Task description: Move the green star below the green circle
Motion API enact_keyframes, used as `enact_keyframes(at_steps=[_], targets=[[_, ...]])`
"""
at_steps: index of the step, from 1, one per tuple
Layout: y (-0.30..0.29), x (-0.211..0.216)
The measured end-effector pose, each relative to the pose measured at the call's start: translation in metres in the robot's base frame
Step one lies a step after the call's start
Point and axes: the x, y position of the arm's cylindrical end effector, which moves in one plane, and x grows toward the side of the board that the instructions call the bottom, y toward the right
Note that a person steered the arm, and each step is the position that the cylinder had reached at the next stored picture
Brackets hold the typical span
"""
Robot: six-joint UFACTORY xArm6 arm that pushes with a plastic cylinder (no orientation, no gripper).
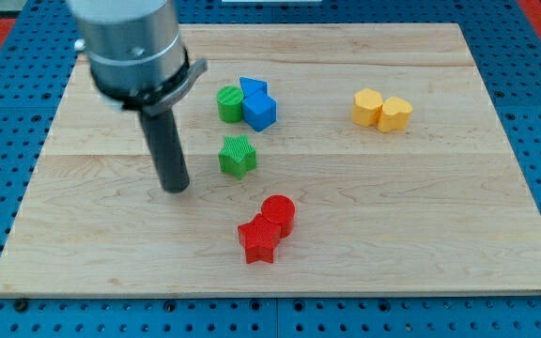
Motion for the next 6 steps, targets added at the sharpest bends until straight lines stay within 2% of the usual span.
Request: enact_keyframes(at_steps=[2, 5, 6], targets=[[0.084, -0.009], [0.071, -0.069], [0.071, -0.063]])
